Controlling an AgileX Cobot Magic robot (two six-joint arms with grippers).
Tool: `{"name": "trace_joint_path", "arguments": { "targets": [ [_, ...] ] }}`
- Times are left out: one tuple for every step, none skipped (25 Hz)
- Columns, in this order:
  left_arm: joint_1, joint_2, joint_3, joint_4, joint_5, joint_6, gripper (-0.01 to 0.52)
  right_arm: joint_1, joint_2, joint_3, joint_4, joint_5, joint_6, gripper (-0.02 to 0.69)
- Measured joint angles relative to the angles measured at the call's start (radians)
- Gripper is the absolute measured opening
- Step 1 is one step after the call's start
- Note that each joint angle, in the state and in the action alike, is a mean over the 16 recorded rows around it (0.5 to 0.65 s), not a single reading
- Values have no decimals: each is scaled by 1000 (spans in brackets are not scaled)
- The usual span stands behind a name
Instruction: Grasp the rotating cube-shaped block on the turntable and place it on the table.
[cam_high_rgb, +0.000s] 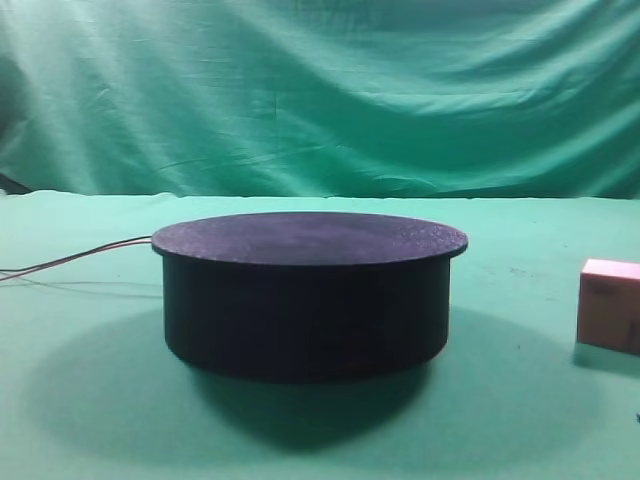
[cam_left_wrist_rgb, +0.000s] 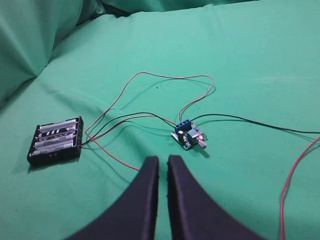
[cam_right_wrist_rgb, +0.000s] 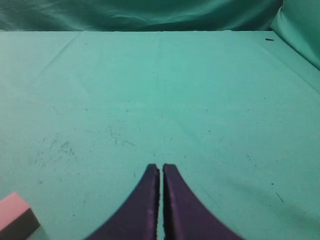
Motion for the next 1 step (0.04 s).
{"name": "trace_joint_path", "arguments": {
  "targets": [
    [0,0,0,0,0,0,0,0,0,0,0,0,0,0]
  ]
}}
